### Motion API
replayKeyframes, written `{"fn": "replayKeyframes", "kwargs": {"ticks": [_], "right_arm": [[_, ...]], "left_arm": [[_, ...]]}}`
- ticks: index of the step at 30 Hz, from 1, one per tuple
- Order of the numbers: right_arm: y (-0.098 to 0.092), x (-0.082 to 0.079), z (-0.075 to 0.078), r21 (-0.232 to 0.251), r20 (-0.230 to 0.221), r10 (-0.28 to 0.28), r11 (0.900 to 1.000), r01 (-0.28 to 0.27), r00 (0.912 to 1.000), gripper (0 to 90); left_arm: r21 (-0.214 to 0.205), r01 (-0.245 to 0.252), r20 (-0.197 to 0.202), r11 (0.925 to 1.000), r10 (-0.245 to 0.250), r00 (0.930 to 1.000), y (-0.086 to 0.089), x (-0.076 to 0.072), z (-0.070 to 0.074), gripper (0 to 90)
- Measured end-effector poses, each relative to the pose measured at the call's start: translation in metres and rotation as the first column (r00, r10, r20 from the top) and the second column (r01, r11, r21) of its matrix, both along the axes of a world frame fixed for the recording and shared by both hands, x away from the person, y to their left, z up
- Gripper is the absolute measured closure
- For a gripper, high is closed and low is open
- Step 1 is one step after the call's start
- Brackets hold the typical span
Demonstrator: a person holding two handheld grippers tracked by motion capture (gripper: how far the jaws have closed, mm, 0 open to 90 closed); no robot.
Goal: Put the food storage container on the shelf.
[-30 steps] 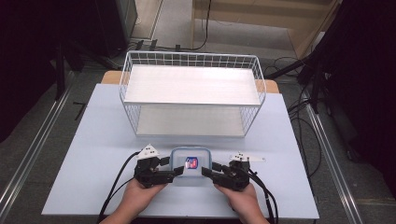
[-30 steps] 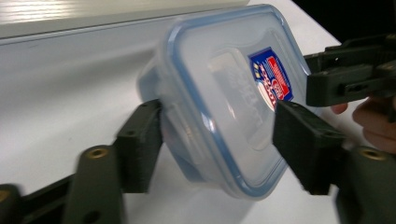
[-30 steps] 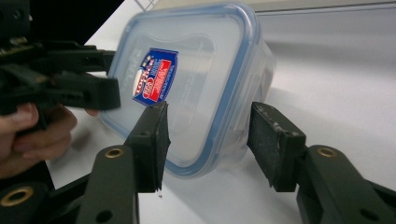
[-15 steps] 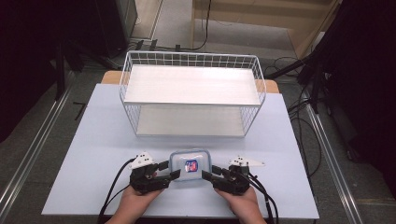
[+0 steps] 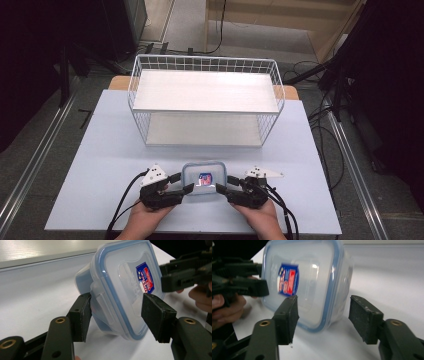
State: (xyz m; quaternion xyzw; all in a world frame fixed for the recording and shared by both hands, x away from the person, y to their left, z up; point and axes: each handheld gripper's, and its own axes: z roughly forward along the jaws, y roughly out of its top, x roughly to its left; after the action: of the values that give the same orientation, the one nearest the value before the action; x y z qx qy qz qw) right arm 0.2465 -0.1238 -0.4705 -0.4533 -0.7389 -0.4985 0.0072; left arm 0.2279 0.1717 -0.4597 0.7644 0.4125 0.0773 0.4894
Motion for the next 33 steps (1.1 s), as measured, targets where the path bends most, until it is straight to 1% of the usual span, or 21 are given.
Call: {"fn": "replayKeyframes", "kwargs": {"ticks": [4,5,7,8,9,10,12,13,18,21,23,27,30,31,32,33], "right_arm": [[-0.001,0.006,0.003,0.017,0.003,0.000,0.9999,0.000,1.0000,39.8],[0.000,0.007,0.003,0.015,0.009,0.005,0.9999,-0.005,0.9999,40.8],[0.001,0.007,0.003,0.012,0.006,0.013,0.9998,-0.013,0.9999,44.8],[0.002,0.006,0.002,0.004,0.008,0.017,0.9999,-0.017,0.9998,45.9],[0.002,0.004,0.002,-0.004,0.018,0.021,0.9998,-0.020,0.9996,49.9],[0.003,0.003,0.003,-0.009,0.028,0.016,0.9998,-0.016,0.9995,50.8],[0.003,0.002,0.003,-0.012,0.030,0.014,0.9998,-0.013,0.9995,52.1],[0.002,0.001,0.003,-0.009,0.032,0.010,0.9999,-0.010,0.9994,53.2],[-0.002,-0.003,0.001,-0.001,0.036,0.009,1.0000,-0.009,0.9993,57.0],[-0.004,-0.007,0.001,-0.005,0.040,0.012,0.9999,-0.012,0.9991,59.6],[-0.005,-0.010,0.000,-0.017,0.046,0.016,0.9997,-0.015,0.9988,62.3],[-0.006,-0.011,0.000,-0.022,0.047,0.017,0.9996,-0.017,0.9988,62.6],[-0.006,-0.011,-0.001,-0.026,0.047,0.022,0.9995,-0.020,0.9987,62.4],[-0.007,-0.011,-0.001,-0.027,0.045,0.028,0.9993,-0.027,0.9986,61.4],[-0.006,-0.011,-0.001,-0.032,0.039,0.039,0.9988,-0.038,0.9985,58.7],[-0.005,-0.010,-0.002,-0.037,0.036,0.048,0.9982,-0.046,0.9982,55.3]], "left_arm": [[0.008,0.004,0.014,1.0000,-0.004,0.9999,-0.001,-0.001,0.000,42.4],[0.008,0.007,0.018,0.9999,-0.008,0.9998,-0.001,-0.002,0.000,42.4],[0.012,0.006,0.017,0.9999,-0.006,0.9998,-0.001,-0.002,0.000,42.5],[0.006,0.004,0.010,1.0000,-0.004,0.9999,0.000,-0.002,-0.001,42.4],[0.005,0.000,0.002,1.0000,0.000,1.0000,0.000,-0.001,-0.001,41.6],[0.001,0.002,-0.002,1.0000,-0.002,1.0000,0.001,-0.001,-0.002,41.5],[-0.003,0.003,0.000,1.0000,-0.003,1.0000,0.001,-0.001,-0.002,41.6],[0.007,0.008,0.004,0.9999,-0.008,1.0000,0.001,-0.002,-0.002,41.8],[0.006,0.017,0.011,0.9998,-0.017,0.9998,0.001,-0.004,-0.002,42.6],[0.008,0.021,0.000,0.9997,-0.021,0.9998,0.000,-0.004,-0.003,42.1],[0.015,0.021,0.000,0.9997,-0.021,0.9998,0.000,-0.004,-0.004,41.1],[0.012,0.023,-0.005,0.9997,-0.022,0.9997,0.000,-0.004,-0.004,41.1],[0.019,0.027,0.009,0.9995,-0.028,0.9996,-0.001,-0.005,-0.004,41.5],[0.024,0.029,0.017,0.9993,-0.029,0.9994,-0.002,-0.006,-0.004,41.7],[0.034,0.027,0.019,0.9991,-0.028,0.9994,-0.002,-0.006,-0.004,41.7],[0.034,0.025,0.019,0.9991,-0.026,0.9995,-0.003,-0.007,-0.004,41.7]]}}
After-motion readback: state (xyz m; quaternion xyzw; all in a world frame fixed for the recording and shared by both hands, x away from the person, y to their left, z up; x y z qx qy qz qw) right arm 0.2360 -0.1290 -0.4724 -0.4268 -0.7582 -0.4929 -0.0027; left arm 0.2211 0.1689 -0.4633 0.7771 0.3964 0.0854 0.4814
